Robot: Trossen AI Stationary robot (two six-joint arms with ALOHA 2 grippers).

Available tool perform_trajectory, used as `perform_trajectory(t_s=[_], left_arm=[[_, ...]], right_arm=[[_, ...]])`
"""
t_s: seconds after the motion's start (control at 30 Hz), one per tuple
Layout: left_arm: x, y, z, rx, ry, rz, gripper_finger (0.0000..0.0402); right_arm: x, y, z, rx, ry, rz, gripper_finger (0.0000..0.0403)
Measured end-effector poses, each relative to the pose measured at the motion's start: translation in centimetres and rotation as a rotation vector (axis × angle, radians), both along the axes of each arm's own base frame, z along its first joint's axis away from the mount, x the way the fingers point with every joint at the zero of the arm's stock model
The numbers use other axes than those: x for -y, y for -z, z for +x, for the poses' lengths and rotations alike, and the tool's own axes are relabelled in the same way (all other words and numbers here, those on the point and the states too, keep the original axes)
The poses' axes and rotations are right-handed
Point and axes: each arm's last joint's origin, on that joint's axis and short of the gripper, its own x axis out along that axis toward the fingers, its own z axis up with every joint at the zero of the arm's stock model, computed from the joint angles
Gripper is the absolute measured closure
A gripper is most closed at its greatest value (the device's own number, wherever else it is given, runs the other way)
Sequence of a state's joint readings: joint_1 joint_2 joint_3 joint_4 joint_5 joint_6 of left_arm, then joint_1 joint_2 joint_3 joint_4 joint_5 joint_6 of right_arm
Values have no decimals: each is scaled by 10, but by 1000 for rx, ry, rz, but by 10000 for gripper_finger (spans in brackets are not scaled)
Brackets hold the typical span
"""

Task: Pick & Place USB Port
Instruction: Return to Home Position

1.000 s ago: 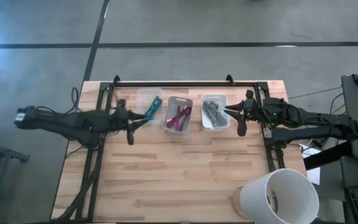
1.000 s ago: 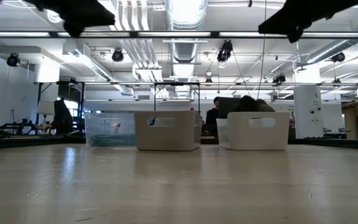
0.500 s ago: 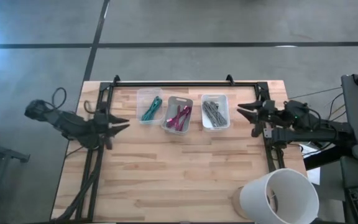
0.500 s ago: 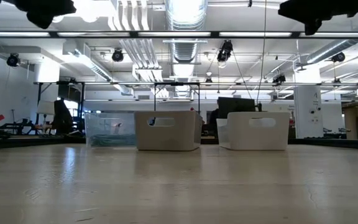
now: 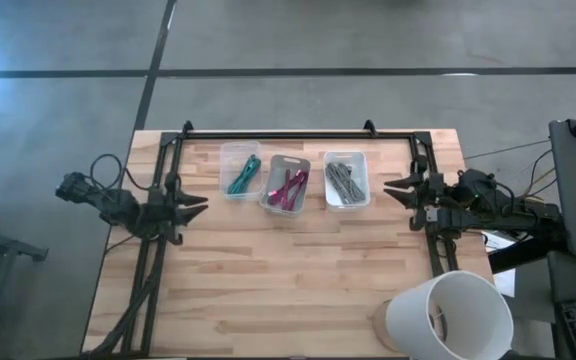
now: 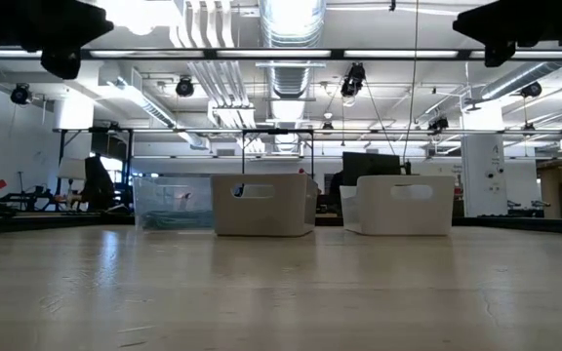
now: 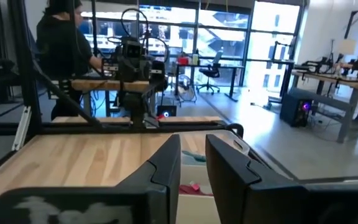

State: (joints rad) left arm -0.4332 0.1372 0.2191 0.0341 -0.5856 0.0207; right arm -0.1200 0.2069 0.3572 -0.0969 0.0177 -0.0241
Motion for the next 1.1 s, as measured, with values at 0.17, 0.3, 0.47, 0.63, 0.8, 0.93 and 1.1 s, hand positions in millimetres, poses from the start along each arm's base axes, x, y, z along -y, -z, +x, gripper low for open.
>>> perform_trajectory(t_s=[0.17, 0.3, 0.47, 0.63, 0.8, 0.93, 1.1], left_arm=[[-2, 11, -5, 36, 8, -8, 312], [-3, 18, -7, 45, 26, 2, 312], [1, 29, -3, 60, 78, 2, 312], [3, 39, 0, 81, 106, 4, 312], [1, 45, 2, 67, 81, 8, 312], [-2, 48, 4, 57, 48, 5, 312], [-6, 49, 5, 47, 2, 36, 312]], right_arm=[[0, 16, -1, -4, 0, 7, 332], [0, 25, -3, 17, 1, -8, 325], [-1, 30, -7, 43, 3, -34, 317], [-1, 39, -10, 58, 4, -44, 313], [-1, 45, -7, 37, 1, -20, 314], [-1, 48, -6, 33, -2, -3, 321], [-2, 53, -5, 31, -60, 44, 331]])
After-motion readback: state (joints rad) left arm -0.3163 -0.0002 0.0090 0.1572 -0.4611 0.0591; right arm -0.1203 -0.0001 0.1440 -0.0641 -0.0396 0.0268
